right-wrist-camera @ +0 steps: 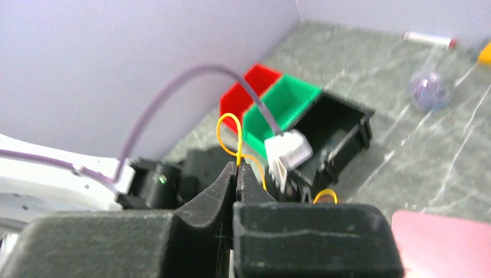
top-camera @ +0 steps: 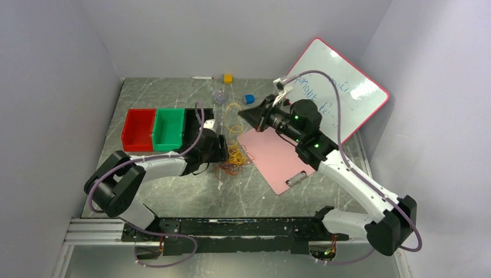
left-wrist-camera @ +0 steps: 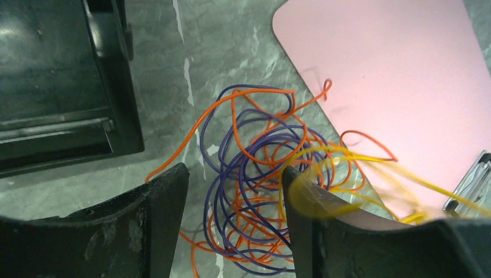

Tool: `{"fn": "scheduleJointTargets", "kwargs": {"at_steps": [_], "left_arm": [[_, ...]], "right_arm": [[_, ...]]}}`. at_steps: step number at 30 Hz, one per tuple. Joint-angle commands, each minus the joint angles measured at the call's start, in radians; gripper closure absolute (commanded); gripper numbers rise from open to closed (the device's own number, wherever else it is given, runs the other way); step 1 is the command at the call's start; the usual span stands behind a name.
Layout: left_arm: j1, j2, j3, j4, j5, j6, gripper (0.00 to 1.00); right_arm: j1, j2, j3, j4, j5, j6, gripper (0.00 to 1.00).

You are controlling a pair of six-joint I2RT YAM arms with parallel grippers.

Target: Untangle the cables

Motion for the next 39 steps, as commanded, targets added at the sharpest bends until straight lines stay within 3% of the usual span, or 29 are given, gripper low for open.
{"fn": "scheduleJointTargets", "kwargs": {"at_steps": [1, 10, 22, 25, 39], "left_arm": [[-0.026, 0.015, -0.032, 0.062, 0.019, -0.009, 0.35], [-0.045, 0.066, -0.064, 0.076, 0.009, -0.019, 0.42], [-0.048, 0.078, -0.108, 0.086, 0.001, -0.035, 0.77], [-0.048, 0.083, -0.114, 0.082, -0.005, -0.036, 0.92], [-0.048, 0.106, -0.150, 0.092, -0.029, -0.059, 0.93]], "right_arm": [[0.003, -0.070, 0.085, 0.034, 0.106, 0.001, 1.00], [0.004, -0.114, 0.222, 0.009, 0.176, -0.108, 1.00], [0.003, -0.199, 0.339, -0.030, 0.359, -0.311, 1.00], [0.004, -0.217, 0.352, -0.033, 0.395, -0.343, 1.00], [0.004, -0.324, 0.394, -0.014, 0.622, -0.551, 1.00]]}}
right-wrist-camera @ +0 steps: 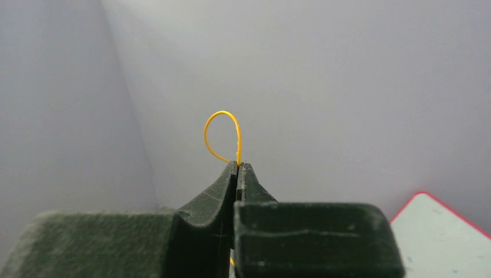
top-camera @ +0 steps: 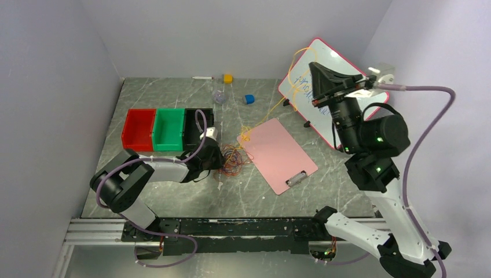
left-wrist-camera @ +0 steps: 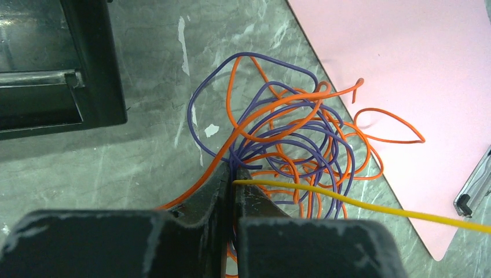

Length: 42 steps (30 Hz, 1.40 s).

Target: Untangle the cables

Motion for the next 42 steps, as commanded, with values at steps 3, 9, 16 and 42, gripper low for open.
{"fn": "scheduleJointTargets", "kwargs": {"at_steps": [3, 9, 16, 42], "left_arm": [[-0.008, 0.050, -0.044, -0.076, -0.030, -0.008, 0.93], [-0.008, 0.062, -0.053, -0.079, -0.041, -0.019, 0.93], [-0.008, 0.070, -0.064, -0.076, -0.048, -0.033, 0.93], [-0.010, -0.295, -0.031, -0.252, -0.061, 0.068, 0.55]], "right_arm": [[0.003, -0.068, 0.046, 0.071, 0.170, -0.132, 1.00], [0.004, -0.097, 0.074, 0.073, 0.247, -0.213, 1.00], [0.004, -0.121, 0.103, 0.095, 0.329, -0.284, 1.00], [0.006, 0.049, 0.266, -0.193, 0.186, -0.216, 1.00]]}}
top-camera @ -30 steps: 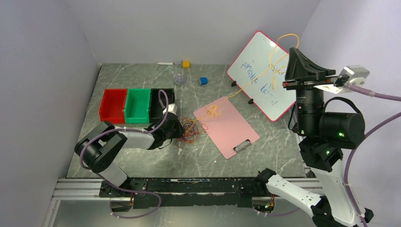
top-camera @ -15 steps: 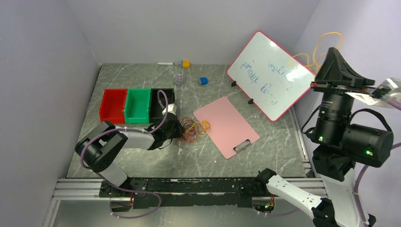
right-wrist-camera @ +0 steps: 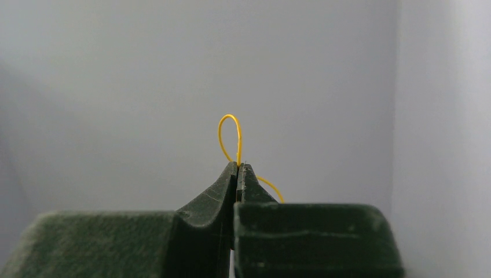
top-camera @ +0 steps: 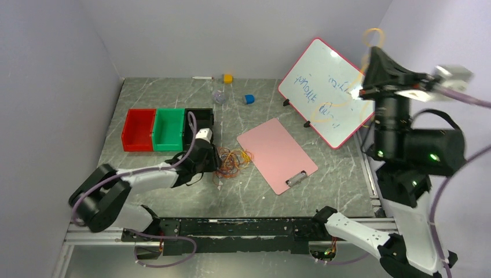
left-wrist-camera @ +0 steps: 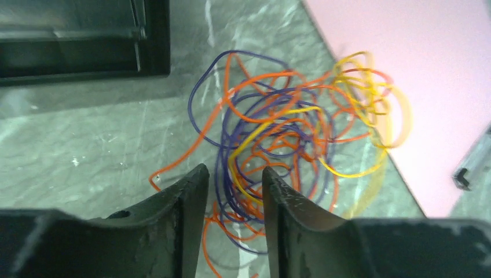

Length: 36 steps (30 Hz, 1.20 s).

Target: Untangle the cables

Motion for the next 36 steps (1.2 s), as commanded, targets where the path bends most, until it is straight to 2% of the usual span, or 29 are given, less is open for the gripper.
{"fn": "scheduleJointTargets", "kwargs": {"at_steps": [1, 7, 12, 16, 21, 25, 28, 32, 36], "left_arm": [[-0.008, -0.187, 0.021, -0.131, -0.027, 0.061, 0.51], [-0.008, -0.406, 0.076, -0.317, -0.094, 0.057, 0.45], [-0.007, -0.564, 0.128, -0.502, -0.230, 0.049, 0.41], [0.000, -0.651, 0.222, -0.669, -0.333, 0.065, 0.40], [0.037, -0.707, 0.326, -0.782, -0.398, 0.131, 0.39], [0.110, -0.697, 0.369, -0.824, -0.388, 0.176, 0.38], [0.222, -0.675, 0.382, -0.840, -0.305, 0.211, 0.39], [0.380, -0.666, 0.365, -0.839, -0.193, 0.245, 0.39], [0.424, -0.673, 0.335, -0.827, -0.205, 0.272, 0.40]], "right_arm": [[0.006, 0.111, 0.027, -0.178, -0.163, 0.104, 1.00], [0.006, 0.230, 0.013, -0.204, -0.304, 0.214, 1.00], [0.005, 0.391, 0.087, -0.277, -0.487, 0.258, 1.00], [0.005, 0.505, 0.121, -0.282, -0.601, 0.309, 1.00], [0.005, 0.660, 0.203, -0.284, -0.738, 0.361, 1.00], [0.011, 0.759, 0.257, -0.252, -0.851, 0.403, 1.00], [0.031, 0.825, 0.301, -0.249, -0.891, 0.400, 1.00], [0.066, 0.895, 0.344, -0.241, -0.910, 0.402, 1.00], [0.101, 0.945, 0.357, -0.214, -0.883, 0.407, 1.00]]}}
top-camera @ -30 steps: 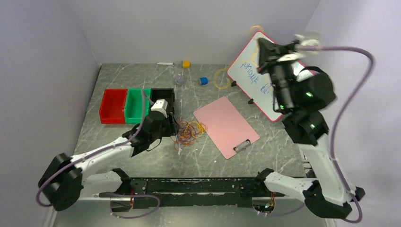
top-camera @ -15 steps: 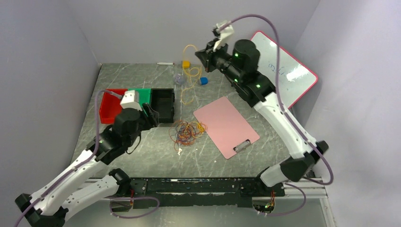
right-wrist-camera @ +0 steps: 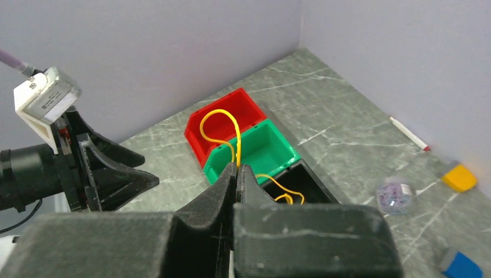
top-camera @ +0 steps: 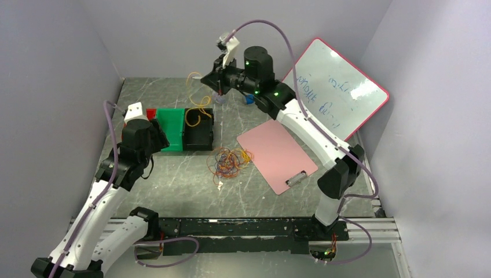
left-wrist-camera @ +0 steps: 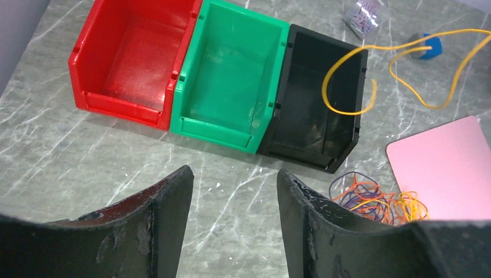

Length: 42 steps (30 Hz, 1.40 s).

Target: Untangle the cables

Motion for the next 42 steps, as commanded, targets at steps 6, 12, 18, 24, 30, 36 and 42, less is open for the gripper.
{"fn": "scheduleJointTargets", "kwargs": {"at_steps": [6, 12, 18, 24, 30, 36, 42], "left_arm": [[0.034, -0.037, -0.072, 0.025, 0.015, 0.072, 0.41], [0.034, -0.038, -0.078, 0.031, 0.001, 0.067, 0.41], [0.034, -0.041, -0.085, 0.037, -0.002, 0.066, 0.42], [0.034, -0.040, -0.086, 0.038, -0.002, 0.068, 0.42], [0.034, -0.043, -0.086, 0.040, -0.006, 0.067, 0.42], [0.034, -0.043, -0.089, 0.041, -0.002, 0.069, 0.42], [0.034, -0.036, -0.086, 0.042, 0.005, 0.068, 0.43]], "right_arm": [[0.040, 0.070, -0.043, 0.136, 0.036, 0.034, 1.00], [0.039, 0.091, -0.115, 0.177, 0.095, 0.014, 1.00], [0.037, 0.156, -0.118, 0.190, 0.123, 0.007, 1.00], [0.033, 0.218, -0.073, 0.206, 0.140, 0.016, 1.00], [0.031, 0.248, -0.056, 0.202, 0.108, 0.037, 1.00], [0.031, 0.296, -0.079, 0.164, 0.112, 0.050, 1.00], [0.036, 0.373, -0.066, 0.121, 0.095, 0.067, 1.00]]}}
